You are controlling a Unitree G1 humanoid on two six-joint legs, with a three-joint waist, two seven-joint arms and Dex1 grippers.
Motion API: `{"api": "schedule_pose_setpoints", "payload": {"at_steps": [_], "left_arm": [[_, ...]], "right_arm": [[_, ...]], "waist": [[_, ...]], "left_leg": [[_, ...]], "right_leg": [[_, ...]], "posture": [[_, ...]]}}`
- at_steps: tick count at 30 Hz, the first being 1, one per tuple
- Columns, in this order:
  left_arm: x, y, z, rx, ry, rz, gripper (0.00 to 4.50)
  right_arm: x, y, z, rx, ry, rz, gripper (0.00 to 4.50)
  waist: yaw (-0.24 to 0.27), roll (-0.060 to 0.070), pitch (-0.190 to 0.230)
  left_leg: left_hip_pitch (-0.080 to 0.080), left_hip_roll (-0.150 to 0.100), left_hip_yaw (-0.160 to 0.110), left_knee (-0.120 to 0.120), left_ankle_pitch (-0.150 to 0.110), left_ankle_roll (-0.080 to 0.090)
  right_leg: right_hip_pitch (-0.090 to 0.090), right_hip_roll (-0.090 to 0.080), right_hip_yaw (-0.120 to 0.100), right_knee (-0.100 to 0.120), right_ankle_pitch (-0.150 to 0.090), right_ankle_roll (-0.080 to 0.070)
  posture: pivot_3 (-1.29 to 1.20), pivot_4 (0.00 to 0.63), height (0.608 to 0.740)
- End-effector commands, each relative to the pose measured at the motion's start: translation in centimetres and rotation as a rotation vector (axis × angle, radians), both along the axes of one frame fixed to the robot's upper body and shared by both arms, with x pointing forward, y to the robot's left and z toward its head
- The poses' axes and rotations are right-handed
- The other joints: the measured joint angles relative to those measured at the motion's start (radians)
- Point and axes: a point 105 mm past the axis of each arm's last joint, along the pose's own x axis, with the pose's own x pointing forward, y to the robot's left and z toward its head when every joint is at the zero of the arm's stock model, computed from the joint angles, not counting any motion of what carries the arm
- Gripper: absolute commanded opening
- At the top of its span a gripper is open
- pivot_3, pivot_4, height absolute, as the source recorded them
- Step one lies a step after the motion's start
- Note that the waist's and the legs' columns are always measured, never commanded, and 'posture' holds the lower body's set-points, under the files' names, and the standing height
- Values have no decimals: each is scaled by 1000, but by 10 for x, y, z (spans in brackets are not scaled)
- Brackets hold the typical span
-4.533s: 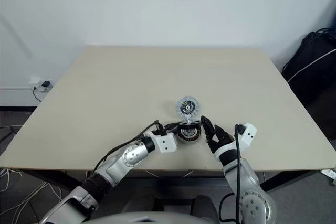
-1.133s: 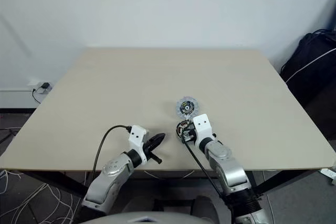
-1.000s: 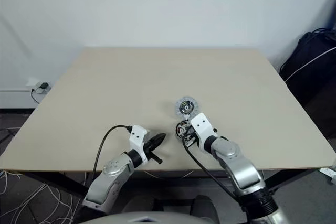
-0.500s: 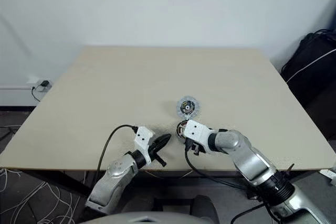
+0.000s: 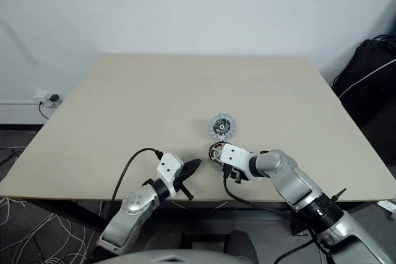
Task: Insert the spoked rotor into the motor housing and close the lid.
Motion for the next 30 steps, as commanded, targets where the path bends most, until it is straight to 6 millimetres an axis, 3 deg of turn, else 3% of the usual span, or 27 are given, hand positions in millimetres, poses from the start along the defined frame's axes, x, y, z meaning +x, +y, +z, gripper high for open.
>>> {"api": "schedule_pose_setpoints", "payload": {"at_steps": [1,7,14,23,30], "left_arm": [[2,-3,6,-15,-31,-3,0],[4,-3,6,-20,-35,7,0],[4,-2,5,-21,-35,22,0],[6,-3,3,-19,-37,31,0],[5,-4,2,-24,-33,30,0]], "right_arm": [[8,-3,7,-16,-27,8,1846],[6,-5,-6,-82,1,50,1846],[10,0,-8,-90,-14,59,165],[11,0,-5,-48,-11,8,121],[-11,22,12,176,158,-109,121]], "waist": [[0,0,0],[-2,0,-1],[-4,-3,-3],[-4,-2,-3],[6,-2,-4]], "left_leg": [[0,0,0,0,0,0],[1,0,0,0,0,0],[6,2,-1,0,0,0],[6,2,-2,0,0,-1],[2,1,-3,0,0,-1]], "right_leg": [[0,0,0,0,0,0],[1,0,0,0,0,0],[6,-1,-2,0,-2,4],[6,-2,-3,0,-2,3],[3,-4,-4,-1,1,-1]], "posture": [[0,0,740],[0,0,740],[0,0,740],[0,0,740],[0,0,740]]}}
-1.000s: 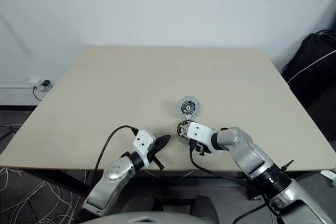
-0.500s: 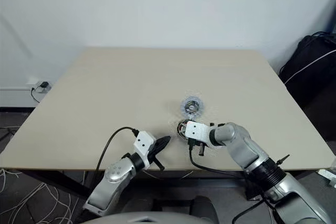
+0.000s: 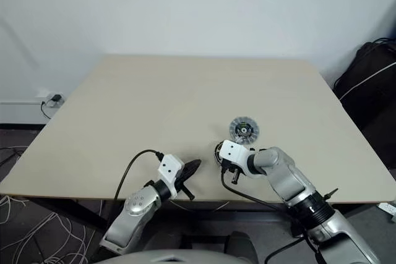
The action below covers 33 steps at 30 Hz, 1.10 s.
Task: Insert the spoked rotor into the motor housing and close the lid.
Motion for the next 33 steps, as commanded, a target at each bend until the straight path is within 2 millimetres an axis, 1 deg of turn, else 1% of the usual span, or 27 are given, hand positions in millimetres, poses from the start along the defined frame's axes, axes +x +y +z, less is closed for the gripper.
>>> {"api": "schedule_pose_setpoints", "payload": {"at_steps": [1,3,7,9,10,12,14,19,21,23,25,29,32,33], "left_arm": [[3,-4,9,-22,-41,-4,0],[3,-5,9,-22,-40,-6,0],[2,-4,9,-23,-37,-7,0],[2,-4,9,-22,-34,-6,0],[1,-4,8,-22,-34,-6,0],[1,-3,8,-21,-32,-3,0],[1,-3,8,-21,-30,-1,0],[1,-1,8,-16,-29,4,0],[0,0,8,-15,-29,4,0],[0,0,7,-15,-27,3,0],[0,-1,7,-15,-26,1,0],[0,-2,7,-18,-23,-5,0],[0,-3,7,-21,-23,-12,0],[-1,-4,8,-22,-24,-15,0]], "right_arm": [[-12,21,13,129,77,-41,121],[-15,29,16,174,118,-97,121],[-16,45,21,240,178,-214,121],[-10,50,21,256,180,-304,121],[-7,51,21,259,182,-339,121],[3,50,15,257,187,-470,121],[10,47,9,238,180,-545,121],[15,46,2,230,176,-597,121],[15,48,2,243,186,-598,121],[19,49,6,251,155,-591,860],[23,52,15,278,104,-572,1379],[29,60,39,358,19,-512,1379],[33,64,55,418,-35,-497,1379],[35,65,61,436,-67,-498,1379]], "waist": [[2,0,0],[0,0,0],[-1,1,0],[-3,1,0],[-5,1,0],[-9,1,0],[-14,2,-1],[-23,3,-1],[-23,4,-1],[-23,6,0],[-23,10,3],[-21,13,5],[-23,13,5],[-23,13,5]], "left_leg": [[-2,0,0,0,0,0],[-5,0,0,-1,0,0],[-6,1,0,-2,-1,-2],[-5,1,0,-2,-1,-2],[-5,1,0,-2,-1,-2],[-5,0,0,-2,-1,-2],[-5,0,0,-2,-1,-2],[-3,0,0,-2,-1,-2],[-2,0,1,-1,-1,-2],[-2,0,1,-1,-1,-2],[-2,0,1,-2,-1,-2],[-3,0,1,-2,-1,-3],[-3,0,0,-2,0,-3],[-3,0,0,-2,0,-3]], "right_leg": [[-2,0,0,0,0,0],[-6,1,1,0,0,-1],[-8,1,1,0,0,-2],[-7,1,1,0,0,-2],[-7,1,1,0,0,-2],[-7,1,1,1,0,-2],[-7,1,1,1,0,-2],[-5,2,1,1,2,-2],[-5,1,1,1,3,1],[-5,0,-2,1,4,3],[-6,-3,-6,1,5,5],[-6,-12,-20,1,7,7],[-8,-10,-21,1,7,6],[-8,-6,-21,1,6,5]], "posture": [[0,0,740],[0,0,740],[0,0,740],[0,0,740],[0,0,740],[0,0,740],[0,0,740],[0,0,740],[0,0,740],[0,0,740],[0,0,740],[0,0,740],[0,0,740],[0,0,740]]}}
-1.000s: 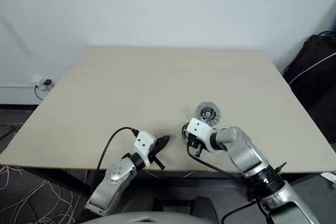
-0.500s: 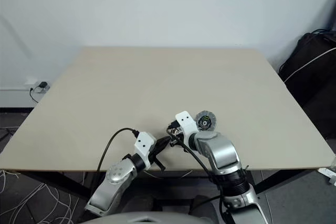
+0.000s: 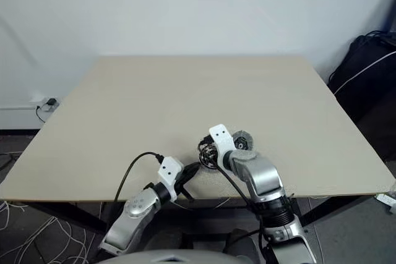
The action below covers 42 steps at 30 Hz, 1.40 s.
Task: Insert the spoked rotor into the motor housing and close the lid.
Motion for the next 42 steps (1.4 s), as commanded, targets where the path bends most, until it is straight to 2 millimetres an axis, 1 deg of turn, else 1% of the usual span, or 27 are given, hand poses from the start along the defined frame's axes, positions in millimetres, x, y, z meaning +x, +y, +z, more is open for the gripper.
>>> {"api": "schedule_pose_setpoints", "payload": {"at_steps": [1,3,5,6,8,9,10,11,14,16,19,22,24,26,29,32,34,36,39,42], "left_arm": [[3,-4,13,-23,-45,-13,0],[3,-5,13,-23,-46,-18,0],[3,-5,14,-21,-49,-22,0],[3,-5,14,-20,-49,-23,0],[2,-5,14,-19,-50,-25,0],[2,-6,15,-19,-49,-26,0],[2,-6,15,-19,-48,-27,0],[1,-6,15,-20,-46,-28,0],[-1,-7,15,-21,-42,-34,0],[-1,-7,16,-21,-40,-37,0],[-2,-7,16,-20,-38,-39,0],[-2,-7,16,-19,-36,-43,0],[-1,-7,16,-17,-36,-47,0],[-1,-7,17,-16,-37,-53,0],[-2,-8,17,-13,-34,-67,0],[-2,-9,17,-11,-34,-74,0],[-1,-9,17,-10,-35,-75,0],[-1,-7,16,-6,-34,-73,0],[0,-4,15,0,-33,-67,0],[0,-3,14,3,-32,-64,0]], "right_arm": [[14,7,38,60,-184,-10,1201],[20,3,46,32,-265,-44,764],[29,-8,55,-39,-387,-92,52],[33,-14,60,-83,-455,-122,19],[41,-35,72,-185,-595,-212,19],[44,-47,76,-223,-641,-276,19],[46,-57,79,-260,-674,-326,19],[46,-71,79,-313,-697,-388,19],[40,-110,72,-476,-722,-520,19],[31,-131,65,-545,-706,-585,19],[18,-150,57,-603,-677,-644,19],[1,-165,40,-632,-604,-670,19],[-7,-164,28,-610,-558,-637,19],[-12,-157,19,-555,-543,-585,19],[-16,-146,8,-495,-543,-491,19],[-17,-143,0,-483,-555,-446,19],[-15,-140,-2,-456,-570,-434,19],[-12,-131,-2,-387,-563,-422,19],[-9,-114,3,-253,-538,-404,19],[-8,-98,10,-181,-538,-344,19]], "waist": [[0,0,0],[0,-1,0],[2,-1,1],[4,-1,1],[5,-2,1],[5,-3,2],[4,-3,2],[4,-3,2],[6,-4,2],[5,-3,2],[2,-3,2],[2,-3,2],[2,-3,2],[1,-3,2],[-1,-3,3],[0,-3,3],[1,-3,3],[1,-4,3],[1,-3,3],[2,-3,3]], "left_leg": [[0,0,-1,0,0,0],[0,0,-1,0,-2,-1],[0,-1,-1,0,-2,2],[0,-1,-1,0,-2,4],[-1,-2,0,0,-3,4],[-1,-2,0,0,-5,0],[0,-2,0,1,-5,0],[0,-2,0,1,-5,0],[0,-2,0,0,-5,0],[0,-1,0,0,-5,0],[0,-1,0,0,-5,0],[1,0,0,1,-5,1],[2,0,0,1,-5,0],[2,0,0,1,-5,1],[3,0,0,1,-5,1],[3,0,0,1,-5,1],[3,0,0,1,-5,1],[3,0,0,1,-5,1],[3,1,0,1,-5,1],[3,1,0,1,-5,1]], "right_leg": [[0,3,1,0,-1,-2],[0,4,1,-1,-1,-5],[0,4,1,-2,-3,-6],[0,4,1,-2,-3,-5],[1,2,1,-2,-4,-5],[1,2,2,-2,-4,-5],[1,2,2,-2,-4,-4],[1,2,2,-2,-5,-2],[1,2,2,-2,-6,-1],[1,2,2,-1,-6,-1],[1,3,3,-1,-6,-1],[1,4,3,-1,-7,0],[2,4,3,-1,-7,0],[2,4,3,-1,-7,0],[2,4,4,-1,-7,0],[2,4,4,-1,-7,0],[2,4,4,-1,-7,0],[2,4,4,-1,-7,0],[2,5,4,-1,-7,0],[2,5,4,-1,-7,0]], "posture": [[0,0,740],[0,0,740],[0,0,740],[0,0,740],[0,0,740],[0,0,740],[0,0,740],[0,0,740],[0,0,740],[0,0,740],[0,0,740],[0,0,740],[0,0,740],[0,0,740],[0,0,740],[0,0,740],[0,0,740],[0,0,740],[0,0,740],[0,0,740]]}}
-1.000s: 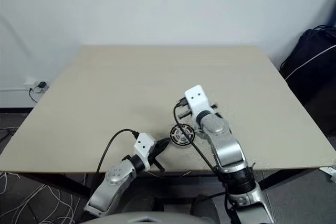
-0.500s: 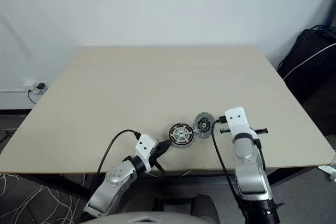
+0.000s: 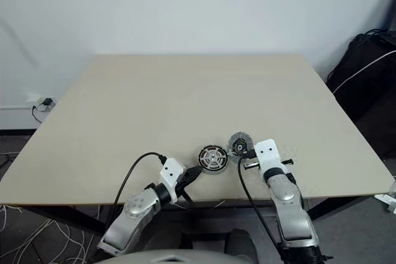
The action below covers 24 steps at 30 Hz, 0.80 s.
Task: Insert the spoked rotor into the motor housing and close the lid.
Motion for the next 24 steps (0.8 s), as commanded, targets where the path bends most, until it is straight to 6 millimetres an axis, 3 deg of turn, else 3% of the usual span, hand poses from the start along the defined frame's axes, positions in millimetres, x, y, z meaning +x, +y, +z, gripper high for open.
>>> {"api": "schedule_pose_setpoints", "payload": {"at_steps": [1,8,13,16,24], "left_arm": [[6,1,16,-18,-62,0,0],[6,4,11,-12,-55,6,0],[7,4,9,-9,-57,8,0],[8,5,9,-9,-59,8,0],[8,5,9,-6,-62,13,0]], "right_arm": [[7,22,27,67,-74,100,19],[-5,73,42,189,-24,366,19],[-6,92,44,195,-2,442,19],[-4,99,37,211,23,445,19],[-5,108,-10,237,176,414,19]], "waist": [[1,0,0],[1,0,0],[2,0,0],[4,0,0],[5,-1,-1]], "left_leg": [[0,0,0,0,0,0],[0,0,0,0,0,0],[0,0,0,0,0,0],[0,0,0,0,0,0],[0,-1,0,1,0,0]], "right_leg": [[0,0,0,0,0,0],[0,0,0,0,0,0],[0,0,0,0,0,0],[0,-1,0,0,0,0],[0,-1,0,0,1,-2]], "posture": [[0,0,740],[0,0,740],[0,0,740],[0,0,740],[0,0,740]]}}
